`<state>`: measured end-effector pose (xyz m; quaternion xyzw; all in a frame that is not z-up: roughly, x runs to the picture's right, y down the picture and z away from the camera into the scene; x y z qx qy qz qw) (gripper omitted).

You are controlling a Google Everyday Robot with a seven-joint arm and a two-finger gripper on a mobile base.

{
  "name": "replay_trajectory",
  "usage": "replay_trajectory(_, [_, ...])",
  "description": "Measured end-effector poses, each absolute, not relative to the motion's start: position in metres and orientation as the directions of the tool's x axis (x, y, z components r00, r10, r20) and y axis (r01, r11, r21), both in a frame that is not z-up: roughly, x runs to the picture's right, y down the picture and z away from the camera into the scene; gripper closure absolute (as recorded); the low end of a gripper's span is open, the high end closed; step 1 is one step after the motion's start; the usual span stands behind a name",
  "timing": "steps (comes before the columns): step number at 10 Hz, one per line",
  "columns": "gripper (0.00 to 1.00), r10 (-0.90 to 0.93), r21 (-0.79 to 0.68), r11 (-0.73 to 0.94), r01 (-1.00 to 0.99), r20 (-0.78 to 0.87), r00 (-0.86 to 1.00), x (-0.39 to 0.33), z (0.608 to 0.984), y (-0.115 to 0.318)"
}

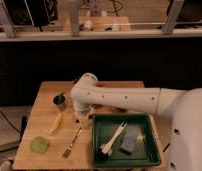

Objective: Place eraser in plastic cup

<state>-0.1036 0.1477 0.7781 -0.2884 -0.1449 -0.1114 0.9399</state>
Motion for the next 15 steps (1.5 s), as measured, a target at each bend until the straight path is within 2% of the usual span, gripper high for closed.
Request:
replay_trajectory(6, [0.20, -0.093, -0.590, 0.763, 0.265, 0.305, 0.948, -0.094, 0.834, 0.162])
replay_trajectory(15, [0.20, -0.124, -0.639, 0.739, 0.214, 0.184, 0.975, -0.062, 0.880, 0.173])
